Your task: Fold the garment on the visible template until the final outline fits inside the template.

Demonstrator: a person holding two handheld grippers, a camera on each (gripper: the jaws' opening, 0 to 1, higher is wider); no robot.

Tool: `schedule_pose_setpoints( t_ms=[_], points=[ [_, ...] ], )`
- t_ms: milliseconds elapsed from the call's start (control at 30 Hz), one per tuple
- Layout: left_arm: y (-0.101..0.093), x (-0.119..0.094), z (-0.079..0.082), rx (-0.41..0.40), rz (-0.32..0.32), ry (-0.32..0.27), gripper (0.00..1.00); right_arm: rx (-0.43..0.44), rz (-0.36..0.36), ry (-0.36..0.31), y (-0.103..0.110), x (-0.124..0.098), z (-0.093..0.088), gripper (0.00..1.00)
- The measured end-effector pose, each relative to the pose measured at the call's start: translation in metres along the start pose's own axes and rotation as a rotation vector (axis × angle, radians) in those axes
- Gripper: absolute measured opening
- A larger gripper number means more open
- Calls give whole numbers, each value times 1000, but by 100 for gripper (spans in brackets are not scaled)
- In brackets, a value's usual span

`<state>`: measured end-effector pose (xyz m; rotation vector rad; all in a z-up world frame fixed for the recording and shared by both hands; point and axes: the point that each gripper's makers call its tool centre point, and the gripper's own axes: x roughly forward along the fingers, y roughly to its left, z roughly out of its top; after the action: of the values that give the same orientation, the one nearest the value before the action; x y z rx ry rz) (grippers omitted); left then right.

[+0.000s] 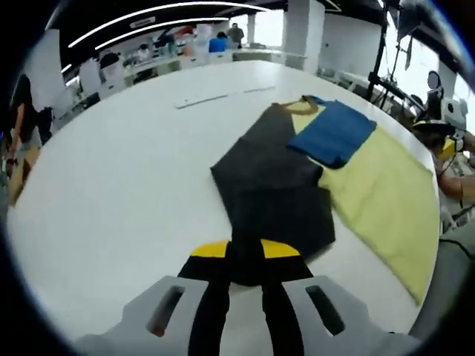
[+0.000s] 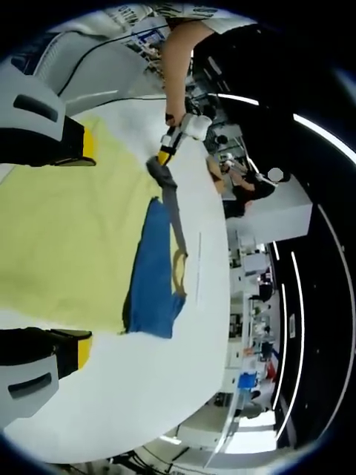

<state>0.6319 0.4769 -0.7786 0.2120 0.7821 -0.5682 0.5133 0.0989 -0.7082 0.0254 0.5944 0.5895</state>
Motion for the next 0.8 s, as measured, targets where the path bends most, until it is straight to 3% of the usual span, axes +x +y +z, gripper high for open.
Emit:
schedule_pose_setpoints(
  t_ms=[133, 267, 533, 667, 800],
  points=[
    [0, -3, 1, 17, 37, 13, 11, -1, 3, -1, 1, 1, 1, 89],
    [-1, -10, 7, 18, 50, -17, 1, -1, 1, -3, 1, 1, 1, 89],
    [-1, -23, 12, 24, 81, -48, 0, -3, 1, -7, 0, 0, 1, 89],
    [9, -42, 30, -28, 152, -151, 0, -7, 5, -14, 2, 0, 3, 89],
    [18, -61, 41, -36, 195, -210, 0, -14, 17, -16, 4, 1, 4, 89]
  ],
)
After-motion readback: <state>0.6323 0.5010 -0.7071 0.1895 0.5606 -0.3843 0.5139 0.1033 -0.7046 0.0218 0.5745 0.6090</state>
